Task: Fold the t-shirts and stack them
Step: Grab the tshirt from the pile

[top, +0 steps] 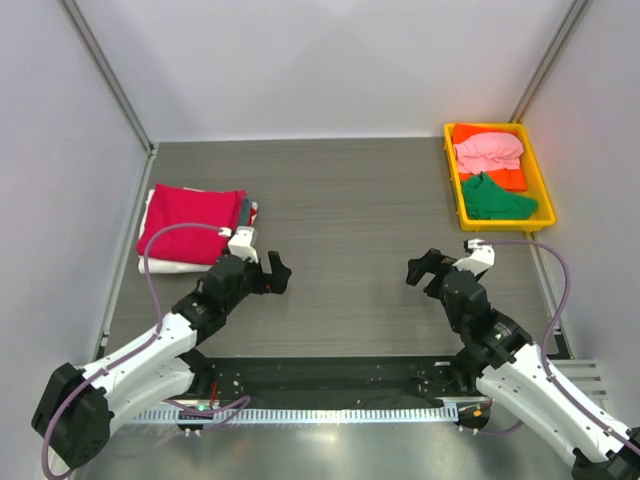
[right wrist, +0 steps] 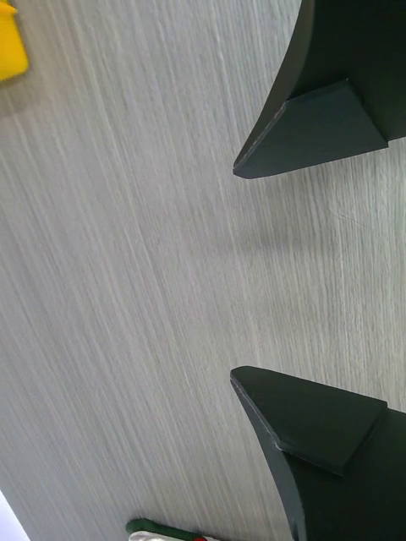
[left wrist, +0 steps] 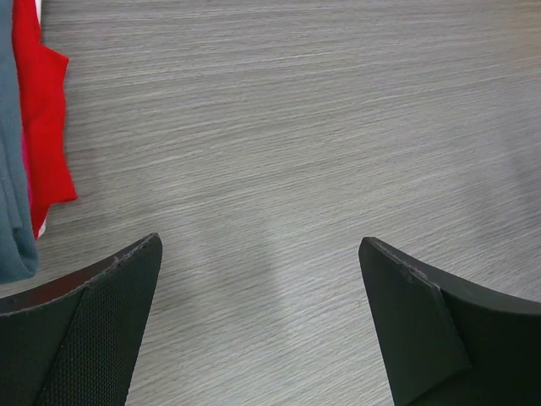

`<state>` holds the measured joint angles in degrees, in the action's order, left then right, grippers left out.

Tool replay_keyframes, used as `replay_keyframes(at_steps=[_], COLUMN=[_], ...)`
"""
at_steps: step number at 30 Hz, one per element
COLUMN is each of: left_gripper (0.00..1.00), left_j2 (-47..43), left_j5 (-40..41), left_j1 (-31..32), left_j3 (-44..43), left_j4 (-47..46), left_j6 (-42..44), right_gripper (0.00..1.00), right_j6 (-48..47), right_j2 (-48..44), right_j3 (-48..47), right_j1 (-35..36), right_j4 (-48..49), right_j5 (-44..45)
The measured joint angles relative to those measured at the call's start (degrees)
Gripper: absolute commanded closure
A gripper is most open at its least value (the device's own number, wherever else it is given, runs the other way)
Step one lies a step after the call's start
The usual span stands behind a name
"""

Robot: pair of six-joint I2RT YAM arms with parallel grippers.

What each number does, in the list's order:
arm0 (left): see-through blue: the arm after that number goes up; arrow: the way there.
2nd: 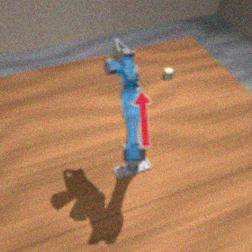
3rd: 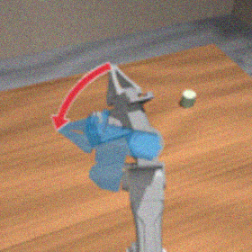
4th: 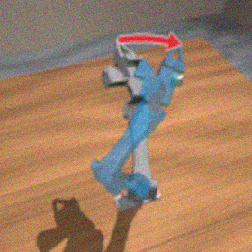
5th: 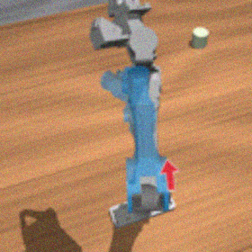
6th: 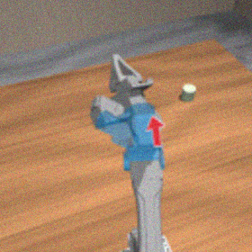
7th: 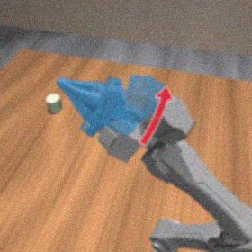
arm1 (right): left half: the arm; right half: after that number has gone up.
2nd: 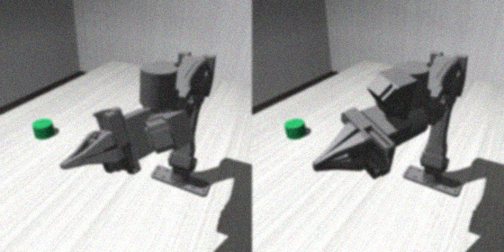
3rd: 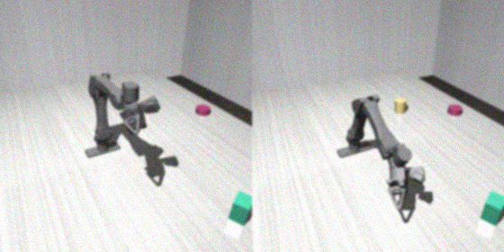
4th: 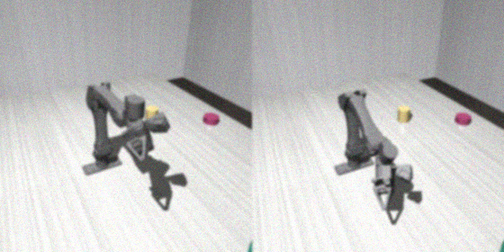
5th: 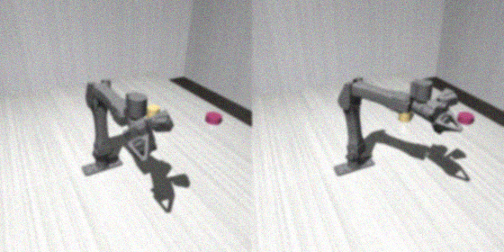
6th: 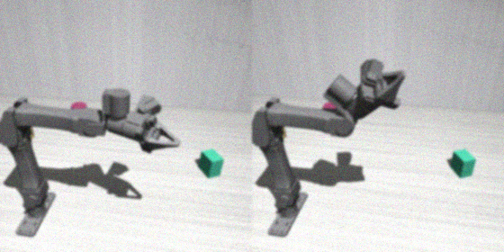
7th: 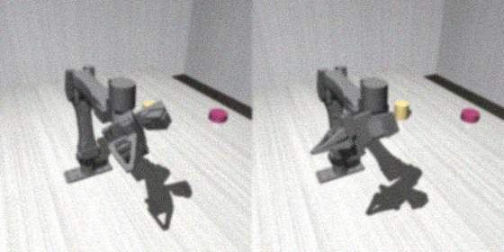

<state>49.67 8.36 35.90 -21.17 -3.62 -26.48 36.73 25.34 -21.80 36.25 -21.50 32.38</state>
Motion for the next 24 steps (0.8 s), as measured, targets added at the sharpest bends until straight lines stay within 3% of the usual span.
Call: replay_keyframes(at_steps=[4,10,18,24], left_gripper=[0.0,0.0,0.0,0.0], left_j2=[0.0,-0.2,-0.2,-0.2], left_j5=[0.2,0.6,0.9,0.9], left_j1=[0.0,0.0,0.0,0.0], left_j3=[0.0,0.0,0.0,0.0], left_j4=[0.0,0.0,0.5,0.7], left_j6=[0.0,-0.2,-0.5,-0.5], right_gripper=[0.0,0.03,0.22,0.29], right_j6=[-1.4,-2.7,-1.7,0.6], right_j2=[4.4,23.4,45.8,61.1], right_j3=[-4.2,-16.9,-35.8,-48.4], right_j1=[0.0,-3.0,-28.1,-37.1], right_j4=[-0.1,-1.0,-0.8,-0.5], right_j5=[0.9,4.1,-3.1,-4.7])
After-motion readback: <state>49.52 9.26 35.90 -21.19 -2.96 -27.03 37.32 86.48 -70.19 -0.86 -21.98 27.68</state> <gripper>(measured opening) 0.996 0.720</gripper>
